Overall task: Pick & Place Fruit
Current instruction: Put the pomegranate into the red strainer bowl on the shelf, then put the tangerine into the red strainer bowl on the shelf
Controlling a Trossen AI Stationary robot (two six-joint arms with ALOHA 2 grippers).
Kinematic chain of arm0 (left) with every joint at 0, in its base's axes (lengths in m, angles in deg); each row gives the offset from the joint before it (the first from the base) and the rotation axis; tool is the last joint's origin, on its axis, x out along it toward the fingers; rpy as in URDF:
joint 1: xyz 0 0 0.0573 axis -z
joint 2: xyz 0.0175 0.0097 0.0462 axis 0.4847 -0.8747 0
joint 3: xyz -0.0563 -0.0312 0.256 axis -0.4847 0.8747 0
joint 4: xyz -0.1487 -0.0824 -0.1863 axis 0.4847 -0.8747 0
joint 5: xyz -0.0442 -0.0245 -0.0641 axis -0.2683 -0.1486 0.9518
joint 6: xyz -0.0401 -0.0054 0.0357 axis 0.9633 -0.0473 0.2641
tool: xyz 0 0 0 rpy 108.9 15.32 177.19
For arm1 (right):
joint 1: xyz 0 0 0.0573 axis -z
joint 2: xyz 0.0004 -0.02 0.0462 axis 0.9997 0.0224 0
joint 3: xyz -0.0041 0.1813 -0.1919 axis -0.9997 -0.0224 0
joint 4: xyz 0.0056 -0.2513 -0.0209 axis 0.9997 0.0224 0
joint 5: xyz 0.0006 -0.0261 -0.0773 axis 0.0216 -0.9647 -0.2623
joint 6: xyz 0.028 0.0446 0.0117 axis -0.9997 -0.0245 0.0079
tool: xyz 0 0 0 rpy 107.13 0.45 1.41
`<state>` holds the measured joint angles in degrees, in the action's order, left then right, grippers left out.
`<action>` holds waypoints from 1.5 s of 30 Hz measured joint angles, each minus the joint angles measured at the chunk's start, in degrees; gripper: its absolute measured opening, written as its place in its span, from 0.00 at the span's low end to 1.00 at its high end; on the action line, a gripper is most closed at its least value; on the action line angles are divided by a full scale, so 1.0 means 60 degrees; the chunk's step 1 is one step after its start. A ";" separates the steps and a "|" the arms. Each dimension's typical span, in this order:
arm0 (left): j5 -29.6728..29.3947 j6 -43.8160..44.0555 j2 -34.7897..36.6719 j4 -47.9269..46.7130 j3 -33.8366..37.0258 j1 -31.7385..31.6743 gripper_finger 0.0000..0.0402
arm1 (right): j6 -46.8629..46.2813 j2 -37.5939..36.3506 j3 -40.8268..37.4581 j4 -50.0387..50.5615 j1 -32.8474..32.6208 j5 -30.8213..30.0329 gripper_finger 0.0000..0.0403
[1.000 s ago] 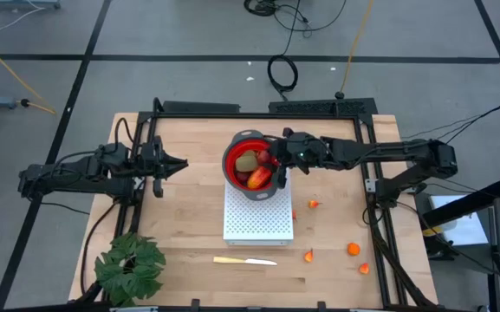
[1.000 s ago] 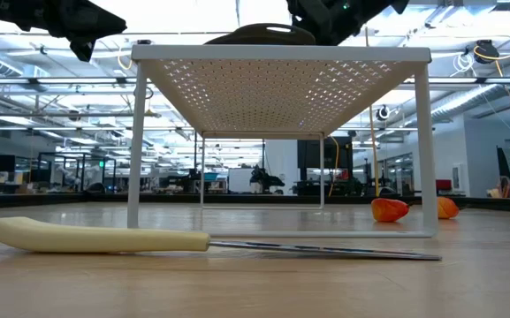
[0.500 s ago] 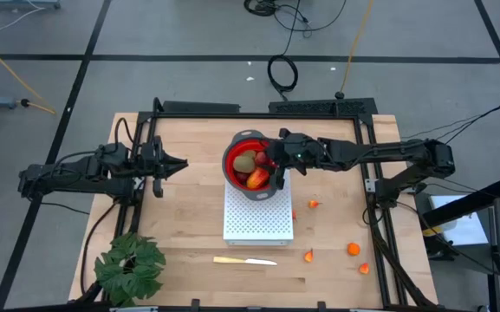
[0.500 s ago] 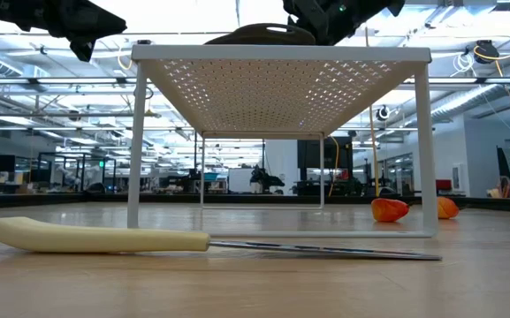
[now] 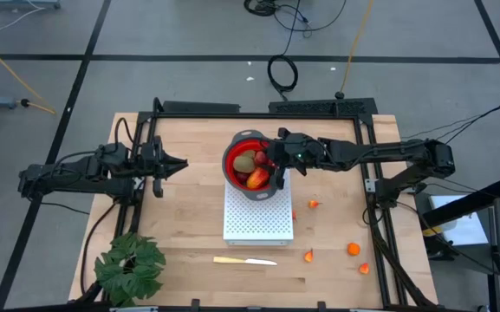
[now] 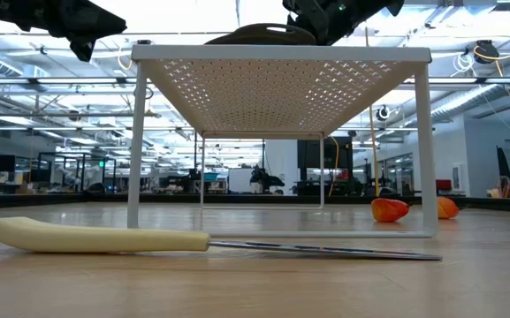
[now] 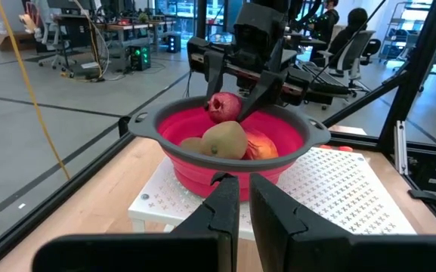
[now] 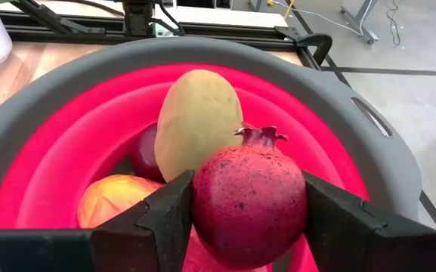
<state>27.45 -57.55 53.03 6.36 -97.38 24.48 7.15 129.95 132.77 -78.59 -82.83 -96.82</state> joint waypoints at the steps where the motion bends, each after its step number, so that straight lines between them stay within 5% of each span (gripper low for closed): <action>1: 0.0000 0.0000 0.0000 -0.0002 0.0000 0.0000 0.08 | -0.0003 0.0000 0.0000 0.0000 0.0000 0.0003 0.52; 11: 0.0000 0.0000 0.0000 -0.0002 0.0000 0.0000 0.08 | -0.0186 0.0000 0.0000 -0.0092 0.0000 -0.0019 0.68; 23: 0.0000 0.0001 0.0003 0.0001 0.0000 0.0000 0.08 | -0.0255 -0.1570 -0.0011 -0.0094 -0.1061 -0.0070 0.64; 30: 0.0000 0.0000 0.0000 -0.0002 0.0000 0.0000 0.08 | -0.0661 -0.2427 -0.0010 0.1711 -0.2177 -0.0091 0.53; 45: 0.0002 -0.0481 0.0002 0.0001 0.0000 0.0000 0.08 | -0.3291 -0.3650 -0.0004 0.3863 -0.4580 -0.1073 0.13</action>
<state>27.46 -60.43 53.04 6.36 -97.38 24.48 -12.59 108.05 132.75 -55.41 -110.31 -103.25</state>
